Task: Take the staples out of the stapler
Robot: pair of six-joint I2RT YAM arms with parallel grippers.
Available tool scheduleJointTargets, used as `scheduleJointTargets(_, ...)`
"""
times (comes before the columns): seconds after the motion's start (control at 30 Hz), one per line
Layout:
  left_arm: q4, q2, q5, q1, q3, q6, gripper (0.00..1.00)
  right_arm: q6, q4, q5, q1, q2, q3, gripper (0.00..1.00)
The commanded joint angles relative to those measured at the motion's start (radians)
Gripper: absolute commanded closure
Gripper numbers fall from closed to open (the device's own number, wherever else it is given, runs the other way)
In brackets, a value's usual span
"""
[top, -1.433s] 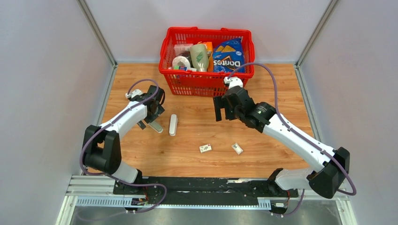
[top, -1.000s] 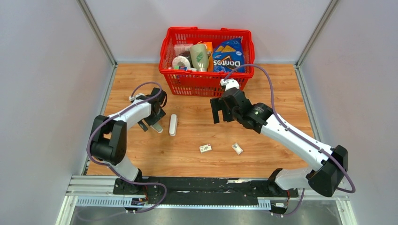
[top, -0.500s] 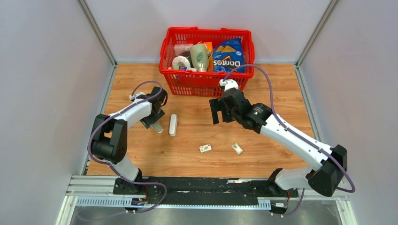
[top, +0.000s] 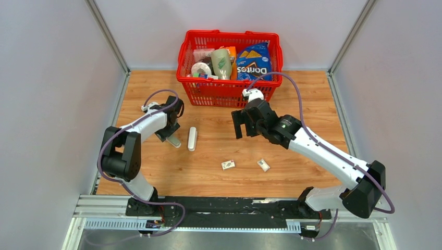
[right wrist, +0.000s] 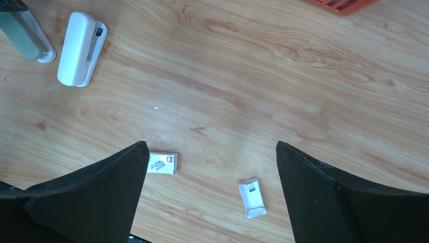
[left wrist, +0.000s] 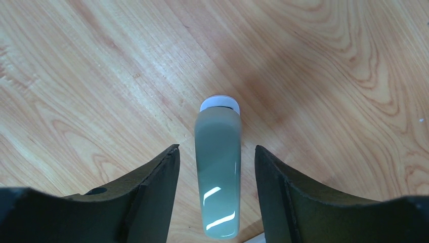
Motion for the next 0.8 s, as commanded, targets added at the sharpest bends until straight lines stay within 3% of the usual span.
scheduleJointTargets(0.0,0.017,0.007,-0.023,0.013,0.009,-0.020,0.38,-0.003,0.021,-0.006,0.015,0.014,0.008,0.00)
scheduleJointTargets(0.33,0.028,0.026,-0.012,0.019,0.003,-0.033,0.48,-0.005,0.019,0.003,0.024,0.022,0.014,0.00)
scheduleJointTargets(0.47,0.037,0.024,-0.012,0.019,-0.006,-0.029,0.68,-0.003,0.013,0.008,0.028,0.023,0.014,0.00)
scheduleJointTargets(0.5,0.047,0.018,-0.011,0.019,-0.017,-0.021,0.86,-0.003,0.014,0.009,0.030,0.022,0.014,0.00)
scheduleJointTargets(0.57,0.063,-0.002,-0.009,0.020,-0.034,-0.006,1.00,-0.003,0.008,0.013,0.030,0.022,0.015,0.00)
scheduleJointTargets(0.77,0.113,-0.080,0.009,0.020,-0.051,0.123,1.00,0.002,0.001,0.022,0.034,0.013,0.019,0.00)
